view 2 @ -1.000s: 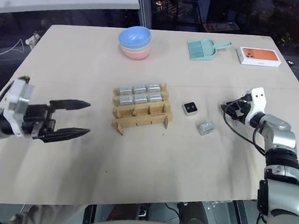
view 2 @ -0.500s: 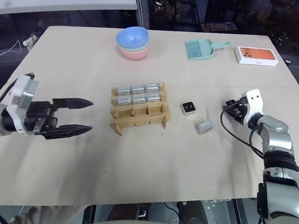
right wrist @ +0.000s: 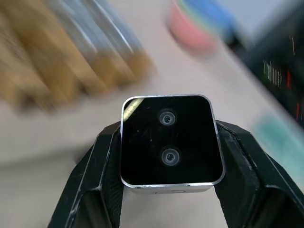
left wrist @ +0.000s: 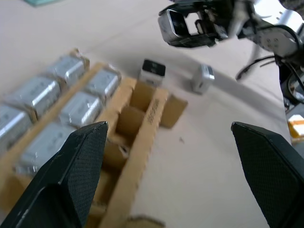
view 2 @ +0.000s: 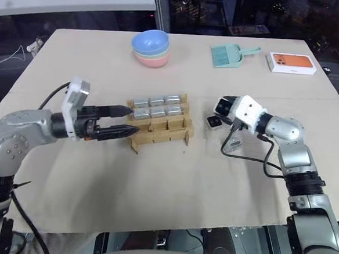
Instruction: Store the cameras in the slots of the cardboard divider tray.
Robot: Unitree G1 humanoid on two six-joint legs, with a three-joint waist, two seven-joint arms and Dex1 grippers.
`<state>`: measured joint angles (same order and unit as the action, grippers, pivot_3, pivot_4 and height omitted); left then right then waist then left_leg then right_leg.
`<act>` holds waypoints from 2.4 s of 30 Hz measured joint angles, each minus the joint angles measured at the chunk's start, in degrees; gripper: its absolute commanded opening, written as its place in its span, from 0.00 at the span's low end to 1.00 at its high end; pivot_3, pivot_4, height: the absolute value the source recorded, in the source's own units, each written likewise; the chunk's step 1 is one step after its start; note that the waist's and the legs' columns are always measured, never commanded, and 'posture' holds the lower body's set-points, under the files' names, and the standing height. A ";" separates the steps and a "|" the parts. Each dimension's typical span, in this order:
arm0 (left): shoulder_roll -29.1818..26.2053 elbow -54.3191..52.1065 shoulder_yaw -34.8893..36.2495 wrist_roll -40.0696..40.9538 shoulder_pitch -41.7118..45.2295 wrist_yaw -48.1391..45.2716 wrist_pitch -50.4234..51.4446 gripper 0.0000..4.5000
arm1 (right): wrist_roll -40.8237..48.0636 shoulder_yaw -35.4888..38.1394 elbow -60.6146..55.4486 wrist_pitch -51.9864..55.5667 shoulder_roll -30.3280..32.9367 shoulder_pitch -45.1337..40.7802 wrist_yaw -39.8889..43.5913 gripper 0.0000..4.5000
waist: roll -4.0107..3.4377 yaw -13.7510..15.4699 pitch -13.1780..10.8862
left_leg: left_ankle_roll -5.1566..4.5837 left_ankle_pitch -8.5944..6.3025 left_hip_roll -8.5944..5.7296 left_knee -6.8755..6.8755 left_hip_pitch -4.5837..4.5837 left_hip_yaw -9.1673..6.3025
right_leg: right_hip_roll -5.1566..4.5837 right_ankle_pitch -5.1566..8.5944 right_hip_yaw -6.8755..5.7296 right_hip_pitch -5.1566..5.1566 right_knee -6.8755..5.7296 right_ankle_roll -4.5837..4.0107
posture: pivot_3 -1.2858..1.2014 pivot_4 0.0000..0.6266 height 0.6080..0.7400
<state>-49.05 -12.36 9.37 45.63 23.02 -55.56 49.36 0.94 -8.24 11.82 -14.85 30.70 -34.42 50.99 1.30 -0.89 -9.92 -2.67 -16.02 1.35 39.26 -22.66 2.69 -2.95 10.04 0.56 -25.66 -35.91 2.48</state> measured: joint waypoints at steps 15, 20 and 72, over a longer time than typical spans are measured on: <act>11.03 8.09 -5.59 2.32 13.05 3.50 8.95 0.97 | -14.12 -13.74 -4.06 -15.30 -7.96 -7.40 -3.15 0.44 | 0.05 -0.01 -0.01 | 0.30 0.18 -0.03 0.08 -0.05 0.03 | -0.01 0.00 -0.03 0.00 -0.02 -0.02 | 0.52 0.24 1.00; 10.97 8.89 -6.04 1.67 13.35 1.73 8.96 0.91 | -15.28 -14.41 -4.02 -15.54 -9.42 -8.78 -4.12 0.44 | 0.05 -0.01 -0.01 | 0.31 0.19 -0.03 0.08 -0.05 0.02 | -0.01 0.00 -0.04 0.00 -0.03 -0.02 | 0.52 0.24 1.00; 11.45 8.96 -5.48 1.76 13.52 -2.16 10.33 0.72 | -14.41 -14.71 -3.43 -14.22 -8.66 -7.77 -4.24 0.44 | 0.05 0.00 -0.01 | 0.31 0.19 -0.03 0.08 -0.06 0.01 | -0.01 0.00 -0.04 0.00 -0.02 -0.02 | 0.52 0.24 1.00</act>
<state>-37.60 -3.40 3.90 47.38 36.54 -57.72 59.68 -13.48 -22.96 8.39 -29.07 22.04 -42.19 46.76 1.35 -0.89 -9.93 -2.36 -15.84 1.32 39.34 -22.72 2.70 -2.96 10.04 0.52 -25.66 -35.93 2.46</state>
